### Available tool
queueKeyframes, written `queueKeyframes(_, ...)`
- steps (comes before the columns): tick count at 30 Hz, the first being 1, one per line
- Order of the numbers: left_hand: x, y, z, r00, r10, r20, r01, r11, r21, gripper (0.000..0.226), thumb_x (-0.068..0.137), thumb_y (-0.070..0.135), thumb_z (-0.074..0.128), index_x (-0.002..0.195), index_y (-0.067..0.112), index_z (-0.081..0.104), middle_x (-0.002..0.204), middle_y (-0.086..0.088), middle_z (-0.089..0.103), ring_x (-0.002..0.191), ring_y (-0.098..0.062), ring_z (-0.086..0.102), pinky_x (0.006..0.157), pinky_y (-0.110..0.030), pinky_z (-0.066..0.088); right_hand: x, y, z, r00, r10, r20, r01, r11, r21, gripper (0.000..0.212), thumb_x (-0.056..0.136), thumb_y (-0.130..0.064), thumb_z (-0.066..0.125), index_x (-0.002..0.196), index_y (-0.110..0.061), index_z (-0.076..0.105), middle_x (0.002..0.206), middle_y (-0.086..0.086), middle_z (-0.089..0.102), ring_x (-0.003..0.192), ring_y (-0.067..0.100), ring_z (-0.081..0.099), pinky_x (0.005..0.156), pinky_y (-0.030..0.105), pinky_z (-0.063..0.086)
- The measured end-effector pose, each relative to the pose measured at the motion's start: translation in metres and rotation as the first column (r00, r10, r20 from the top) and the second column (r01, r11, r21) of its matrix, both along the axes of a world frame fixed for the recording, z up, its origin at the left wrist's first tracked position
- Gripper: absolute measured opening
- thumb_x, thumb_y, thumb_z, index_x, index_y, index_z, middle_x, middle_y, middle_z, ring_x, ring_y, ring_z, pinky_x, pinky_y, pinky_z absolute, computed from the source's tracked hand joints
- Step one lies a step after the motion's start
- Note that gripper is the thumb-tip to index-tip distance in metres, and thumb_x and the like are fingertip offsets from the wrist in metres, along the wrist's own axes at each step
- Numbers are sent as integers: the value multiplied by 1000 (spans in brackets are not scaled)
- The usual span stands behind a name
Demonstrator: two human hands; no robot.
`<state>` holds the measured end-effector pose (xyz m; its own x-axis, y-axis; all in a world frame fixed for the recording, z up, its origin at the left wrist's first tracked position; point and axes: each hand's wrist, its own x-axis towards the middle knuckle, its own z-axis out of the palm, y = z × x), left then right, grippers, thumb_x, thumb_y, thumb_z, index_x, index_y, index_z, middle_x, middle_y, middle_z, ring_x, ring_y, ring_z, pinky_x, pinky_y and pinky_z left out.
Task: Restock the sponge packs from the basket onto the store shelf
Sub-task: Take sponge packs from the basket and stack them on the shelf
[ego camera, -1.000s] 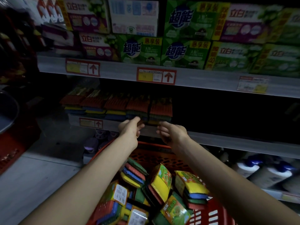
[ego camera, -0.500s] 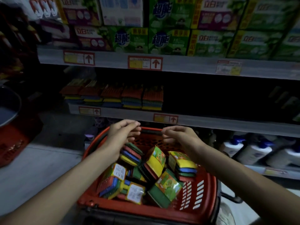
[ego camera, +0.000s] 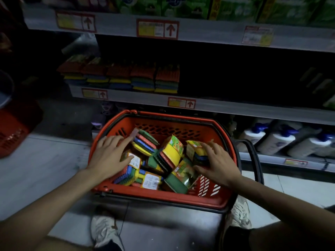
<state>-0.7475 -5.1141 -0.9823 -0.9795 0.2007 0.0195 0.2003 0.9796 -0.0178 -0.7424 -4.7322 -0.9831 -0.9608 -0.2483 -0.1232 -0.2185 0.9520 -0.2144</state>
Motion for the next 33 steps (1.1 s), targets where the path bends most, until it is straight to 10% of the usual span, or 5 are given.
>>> queueKeyframes(14, -16, 74, -12, 955, -288, -78, 277, 953, -121, 91, 78, 48, 80, 152, 13, 41, 143, -17, 50, 133, -36, 49, 106, -50, 44, -2, 54, -15, 996, 81, 44, -92, 922, 377, 95, 94, -35, 63, 164, -22, -1, 166, 17, 22, 154, 34, 20, 123, 43, 26)
queueKeyframes(23, -41, 116, -6, 942, -310, 127, 335, 872, -357, 87, 81, 15, 75, 155, 26, 29, 158, -9, 30, 144, -32, 31, 103, -45, 41, -20, 45, -20, 985, 143, 101, -171, 908, 382, 97, 97, -33, 64, 163, -23, -7, 167, 17, 17, 151, 36, 27, 121, 47, 33)
queueKeyframes(29, -43, 124, 24, 978, -195, 78, 206, 963, -176, 76, 83, 36, 73, 149, 24, 39, 140, -4, 45, 130, -28, 45, 100, -43, 43, -16, 40, -6, 984, 172, -37, -160, 962, 221, 89, 90, -48, 65, 160, -20, 17, 157, 8, 39, 144, 30, 40, 114, 44, 37)
queueKeyframes(33, -43, 114, 66, 997, 12, 74, -25, 985, 168, 82, 74, 61, 77, 141, 23, 49, 129, -3, 55, 121, -27, 54, 96, -42, 47, -6, 30, 30, 998, 3, -63, -14, 982, -188, 99, 74, -59, 67, 153, -14, 29, 149, 10, 49, 139, 31, 44, 113, 47, 40)
